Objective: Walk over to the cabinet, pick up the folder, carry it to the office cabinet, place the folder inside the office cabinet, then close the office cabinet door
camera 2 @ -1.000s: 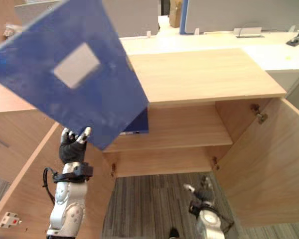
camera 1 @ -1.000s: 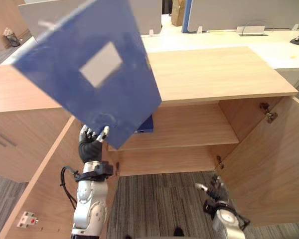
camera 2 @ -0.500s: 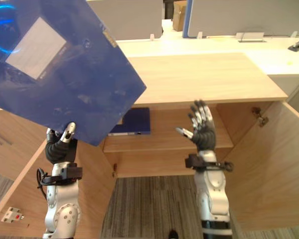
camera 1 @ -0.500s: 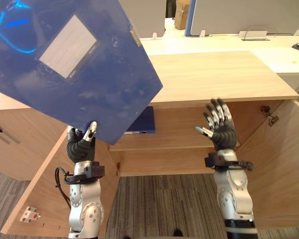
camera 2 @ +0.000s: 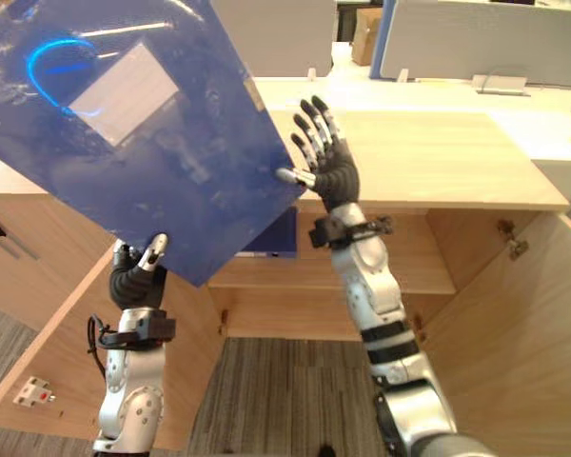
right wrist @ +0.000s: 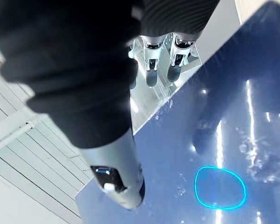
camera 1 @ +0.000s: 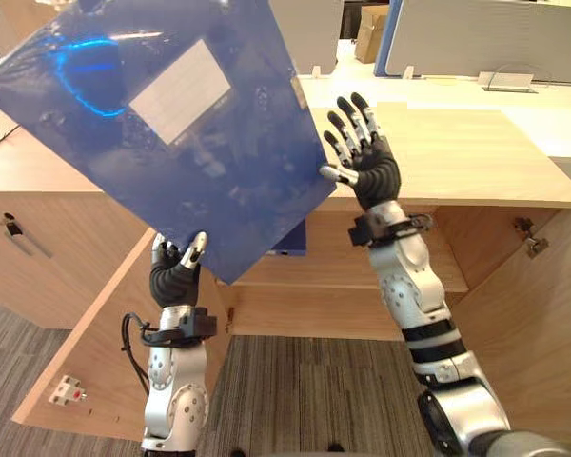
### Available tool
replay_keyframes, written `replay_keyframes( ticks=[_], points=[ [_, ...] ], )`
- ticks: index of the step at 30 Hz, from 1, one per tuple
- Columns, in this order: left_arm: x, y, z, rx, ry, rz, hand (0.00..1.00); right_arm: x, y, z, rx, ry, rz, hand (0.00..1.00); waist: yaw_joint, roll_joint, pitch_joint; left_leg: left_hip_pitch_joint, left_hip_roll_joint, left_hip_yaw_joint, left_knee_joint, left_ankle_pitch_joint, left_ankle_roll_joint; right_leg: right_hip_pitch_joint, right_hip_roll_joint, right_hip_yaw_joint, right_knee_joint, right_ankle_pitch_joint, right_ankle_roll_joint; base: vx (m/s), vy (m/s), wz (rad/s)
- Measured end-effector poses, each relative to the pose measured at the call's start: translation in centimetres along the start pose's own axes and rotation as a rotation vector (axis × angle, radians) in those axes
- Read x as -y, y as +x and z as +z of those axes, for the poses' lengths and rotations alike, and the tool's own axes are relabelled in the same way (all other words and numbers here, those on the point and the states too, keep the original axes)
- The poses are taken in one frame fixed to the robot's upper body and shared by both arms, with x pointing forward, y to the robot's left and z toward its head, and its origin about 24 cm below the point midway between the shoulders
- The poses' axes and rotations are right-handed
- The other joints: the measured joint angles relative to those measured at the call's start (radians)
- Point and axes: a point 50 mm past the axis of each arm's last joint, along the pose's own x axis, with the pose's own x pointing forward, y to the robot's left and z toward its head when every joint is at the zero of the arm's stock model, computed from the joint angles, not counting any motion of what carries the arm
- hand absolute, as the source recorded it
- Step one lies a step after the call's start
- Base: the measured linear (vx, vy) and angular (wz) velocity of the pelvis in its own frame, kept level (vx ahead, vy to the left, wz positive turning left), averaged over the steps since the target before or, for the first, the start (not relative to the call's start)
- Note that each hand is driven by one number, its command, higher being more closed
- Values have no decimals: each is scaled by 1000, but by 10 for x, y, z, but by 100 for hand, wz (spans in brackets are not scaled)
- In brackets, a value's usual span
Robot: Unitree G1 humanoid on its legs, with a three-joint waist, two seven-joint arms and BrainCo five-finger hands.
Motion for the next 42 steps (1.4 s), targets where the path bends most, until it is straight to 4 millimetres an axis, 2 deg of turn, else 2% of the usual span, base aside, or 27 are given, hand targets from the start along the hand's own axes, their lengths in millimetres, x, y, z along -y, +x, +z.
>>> replay_keyframes(
  ticks=[5,12,18,23,30,31,39,40,42],
  points=[
    [3,3,0,10,-3,-16,100,-7,25,1,-13,17,32,0,6,-1,0,4,-3,-16,-12,13,2,6,-2,-15,0,0,0,-3,18,9],
    [2,3,3,30,2,-12,100,-15,42,1,-41,-34,76,0,15,-2,0,14,-3,-19,-27,23,0,11,-2,-19,0,1,-1,-3,10,1],
    [-7,3,-7,-23,39,-17,100,-16,55,-3,-116,-136,142,0,32,-10,1,10,1,-22,-25,25,-2,11,2,-20,0,1,-2,0,0,0],
    [-14,4,-1,-15,96,-34,100,-17,55,-3,-244,-282,343,0,33,-32,-9,-8,2,-26,-20,25,-2,-2,3,-22,0,3,-4,0,0,0],
    [-16,5,7,6,155,-87,100,-8,44,-12,-382,-220,417,0,39,-38,-13,-5,2,-25,-20,26,-4,0,3,-22,0,4,-5,-2,4,0],
    [-16,5,7,8,143,-90,100,-8,44,-12,-384,-202,421,100,39,-38,-14,-5,3,-25,-19,26,-4,-1,3,-21,0,4,-6,0,0,0],
    [-23,7,14,-6,150,-122,100,-9,38,-17,-433,-118,468,100,49,-38,-14,-9,6,-25,-17,26,-5,-4,7,-20,-1,5,-7,0,0,0],
    [-24,8,15,-4,154,-127,0,-9,38,-17,-433,-111,470,100,51,-38,-15,-10,6,-25,-16,26,-5,-4,7,-20,-1,5,-7,0,0,0],
    [-24,8,15,-9,161,-153,0,-9,38,-16,-430,-110,469,100,54,-38,-15,-13,6,-27,-12,26,-6,-4,7,-21,-1,5,-8,0,0,0]
  ],
)
